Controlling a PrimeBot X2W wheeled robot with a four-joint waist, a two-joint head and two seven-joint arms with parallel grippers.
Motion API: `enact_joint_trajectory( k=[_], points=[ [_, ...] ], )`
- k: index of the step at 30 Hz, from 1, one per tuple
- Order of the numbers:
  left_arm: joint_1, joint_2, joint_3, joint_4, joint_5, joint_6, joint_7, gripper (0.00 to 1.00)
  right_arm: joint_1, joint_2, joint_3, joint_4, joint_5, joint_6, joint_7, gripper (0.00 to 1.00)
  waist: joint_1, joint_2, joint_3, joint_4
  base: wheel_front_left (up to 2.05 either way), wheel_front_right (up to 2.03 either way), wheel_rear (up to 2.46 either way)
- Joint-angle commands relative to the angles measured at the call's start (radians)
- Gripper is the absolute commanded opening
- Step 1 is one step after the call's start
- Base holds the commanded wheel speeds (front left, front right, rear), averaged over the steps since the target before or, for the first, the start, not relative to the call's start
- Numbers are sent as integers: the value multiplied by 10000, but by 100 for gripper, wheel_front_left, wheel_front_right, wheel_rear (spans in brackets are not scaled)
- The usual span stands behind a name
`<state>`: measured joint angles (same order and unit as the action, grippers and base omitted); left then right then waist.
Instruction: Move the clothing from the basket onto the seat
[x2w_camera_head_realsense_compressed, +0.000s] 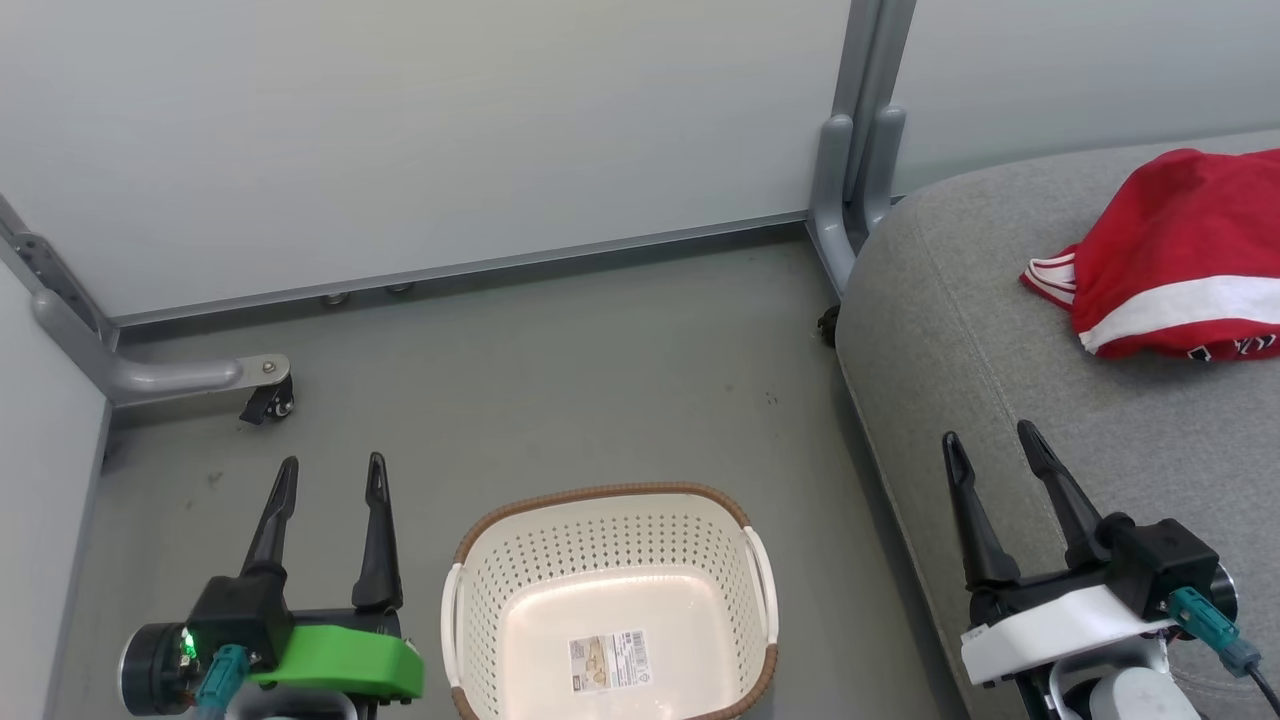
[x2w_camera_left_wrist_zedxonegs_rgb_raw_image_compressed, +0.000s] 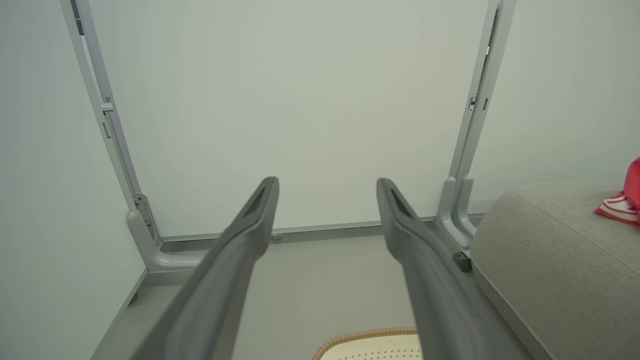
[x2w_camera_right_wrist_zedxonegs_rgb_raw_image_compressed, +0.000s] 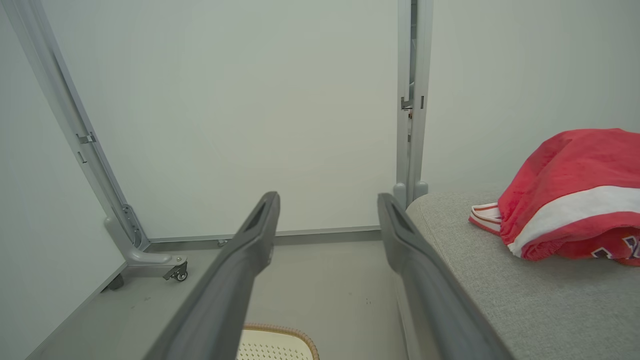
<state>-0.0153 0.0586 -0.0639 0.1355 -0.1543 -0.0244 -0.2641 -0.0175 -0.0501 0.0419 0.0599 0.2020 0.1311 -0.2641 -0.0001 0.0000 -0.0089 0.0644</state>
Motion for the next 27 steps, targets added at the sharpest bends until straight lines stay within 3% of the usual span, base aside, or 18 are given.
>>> enact_joint_trajectory(
  k=[1, 8, 9, 14, 27],
  points=[
    [155, 0, 56, 51, 146, -19, -2, 100, 48, -14, -27, 13, -14, -9, -2, 100, 1, 0, 3, 8, 0, 0, 0],
    [92, -13, 91, 185, 168, -10, -2, 100, -56, -15, -33, 32, 54, -7, -2, 100, 1, 0, 63, 56, 0, 0, 0],
    [5, -17, 46, 176, 102, -15, 0, 0, -12, 6, -4, 21, 10, 0, 0, 0, 1, 0, 61, 53, 0, 0, 0],
    [95, -56, 7, 644, 86, -18, 8, 0, 178, 69, 42, 454, 22, 2, 4, 0, 1, 0, 67, 55, 0, 0, 0],
    [-114, -59, 337, 734, -2441, -201, 679, 0, -14, -56, -90, 670, 2585, 1, 538, 0, 1, 0, 73, -17, 0, 0, 0]
  ],
)
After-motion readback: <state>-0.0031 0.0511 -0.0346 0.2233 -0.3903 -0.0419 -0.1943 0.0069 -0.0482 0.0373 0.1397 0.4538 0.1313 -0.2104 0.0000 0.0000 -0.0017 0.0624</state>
